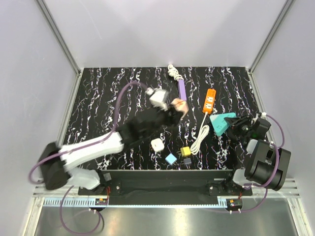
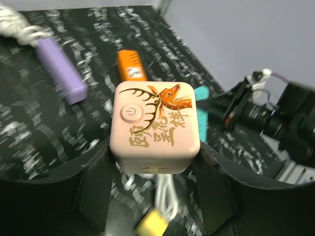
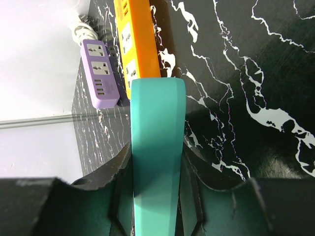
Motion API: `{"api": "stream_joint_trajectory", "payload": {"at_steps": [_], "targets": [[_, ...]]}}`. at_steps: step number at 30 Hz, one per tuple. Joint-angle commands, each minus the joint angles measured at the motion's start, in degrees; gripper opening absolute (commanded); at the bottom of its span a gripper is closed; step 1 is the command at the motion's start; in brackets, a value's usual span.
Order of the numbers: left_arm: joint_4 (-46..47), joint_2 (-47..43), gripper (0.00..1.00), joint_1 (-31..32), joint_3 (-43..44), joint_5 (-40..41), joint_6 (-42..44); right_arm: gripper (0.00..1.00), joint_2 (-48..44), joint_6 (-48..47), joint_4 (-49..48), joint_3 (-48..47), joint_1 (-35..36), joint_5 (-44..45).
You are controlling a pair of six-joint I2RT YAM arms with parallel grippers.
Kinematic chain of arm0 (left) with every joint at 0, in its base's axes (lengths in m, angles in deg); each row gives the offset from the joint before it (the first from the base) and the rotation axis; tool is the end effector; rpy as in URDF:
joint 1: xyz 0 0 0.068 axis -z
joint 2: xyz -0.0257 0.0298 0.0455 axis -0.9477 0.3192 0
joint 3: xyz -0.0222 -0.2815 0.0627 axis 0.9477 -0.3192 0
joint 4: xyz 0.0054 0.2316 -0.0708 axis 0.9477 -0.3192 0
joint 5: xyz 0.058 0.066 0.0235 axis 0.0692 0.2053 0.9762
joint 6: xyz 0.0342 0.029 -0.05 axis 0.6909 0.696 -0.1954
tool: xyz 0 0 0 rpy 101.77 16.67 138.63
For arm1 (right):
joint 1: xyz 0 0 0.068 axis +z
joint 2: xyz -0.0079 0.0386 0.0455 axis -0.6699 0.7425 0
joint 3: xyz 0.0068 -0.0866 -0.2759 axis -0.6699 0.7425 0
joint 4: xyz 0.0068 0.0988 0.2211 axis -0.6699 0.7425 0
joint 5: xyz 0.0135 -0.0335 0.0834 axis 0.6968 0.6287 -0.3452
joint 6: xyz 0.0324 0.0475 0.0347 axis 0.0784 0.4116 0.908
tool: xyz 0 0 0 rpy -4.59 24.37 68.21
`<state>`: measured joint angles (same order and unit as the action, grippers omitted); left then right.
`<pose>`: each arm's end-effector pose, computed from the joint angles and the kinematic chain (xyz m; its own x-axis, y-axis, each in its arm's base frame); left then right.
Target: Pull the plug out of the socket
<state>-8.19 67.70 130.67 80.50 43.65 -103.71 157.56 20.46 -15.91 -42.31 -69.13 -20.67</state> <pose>0.1825 -0.2747 0.3535 -0.3454 -0.2124 -0.9141 0.5681 0.7280 -0.3838 0.2239 -0.0797 0.1719 -0.3647 0.8340 -0.4140 0.2559 0.5173 0.8167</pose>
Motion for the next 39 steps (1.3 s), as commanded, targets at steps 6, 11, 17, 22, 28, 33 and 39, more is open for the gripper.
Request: {"api": "stream_joint_trajectory", "payload": {"at_steps": [6,11,17,22,28,33,39], "targets": [[-26.0,-24.7,0.0,-0.8,-19.4,6.6,-8.3,0.0,1.1,-3.4,3.2,0.6,0.0,3.0],[-36.5,-31.3,0.0,-0.8,-26.0,8.4,-19.7,0.0,1.3,-3.3,3.5,0.5,0.0,3.3],[-41.7,-32.0,0.0,-0.4,-29.8,3.3,-27.2,0.0,1.5,-3.3,3.7,0.4,0.0,3.3],[-43.3,-30.2,0.0,-0.3,-30.0,1.2,-28.1,0.0,1.6,-3.4,3.8,0.3,0.0,3.3],[-47.2,-26.0,0.06,-0.3,-25.6,-0.4,-26.4,0.0,2.2,-3.2,3.5,0.2,0.0,2.7],[-48.7,-22.3,0.13,-0.2,-23.6,-0.3,-24.8,0.0,2.2,-3.1,3.5,0.2,0.0,2.8],[-48.6,-22.7,0.46,-0.2,-23.1,2.2,-24.3,0.0,2.3,-3.1,3.5,0.1,0.0,2.7]]}}
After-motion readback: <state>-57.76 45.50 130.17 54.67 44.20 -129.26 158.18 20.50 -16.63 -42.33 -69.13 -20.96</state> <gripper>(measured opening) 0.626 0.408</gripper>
